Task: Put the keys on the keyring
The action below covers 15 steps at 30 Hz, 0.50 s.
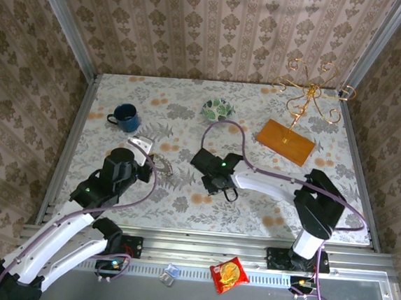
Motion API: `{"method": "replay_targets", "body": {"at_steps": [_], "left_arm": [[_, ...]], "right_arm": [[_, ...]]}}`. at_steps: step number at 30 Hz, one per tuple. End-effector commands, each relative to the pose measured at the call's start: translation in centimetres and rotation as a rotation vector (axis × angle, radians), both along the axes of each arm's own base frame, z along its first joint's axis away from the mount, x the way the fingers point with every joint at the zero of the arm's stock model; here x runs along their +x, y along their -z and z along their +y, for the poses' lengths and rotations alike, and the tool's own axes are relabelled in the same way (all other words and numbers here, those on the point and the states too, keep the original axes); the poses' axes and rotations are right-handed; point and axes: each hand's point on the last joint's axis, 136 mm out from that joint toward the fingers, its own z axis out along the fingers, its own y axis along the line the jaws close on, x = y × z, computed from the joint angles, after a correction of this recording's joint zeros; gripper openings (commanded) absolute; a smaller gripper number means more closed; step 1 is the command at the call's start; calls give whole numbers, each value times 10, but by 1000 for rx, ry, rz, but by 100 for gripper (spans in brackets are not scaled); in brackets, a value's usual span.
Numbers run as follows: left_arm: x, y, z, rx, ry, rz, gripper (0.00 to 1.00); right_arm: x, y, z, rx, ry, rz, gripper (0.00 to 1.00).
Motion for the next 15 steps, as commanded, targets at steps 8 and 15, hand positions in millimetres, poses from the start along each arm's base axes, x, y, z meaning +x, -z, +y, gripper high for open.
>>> {"method": "replay_targets", "body": {"at_steps": [8,15], "left_arm": [[-25,-3,-68,38,416,-77,0],[-37,4,-81,108,520,-111,0]], "right_arm": [[-9,24,-1,255,180,182,34],[-1,38,-5,291,202,222,32]]}}
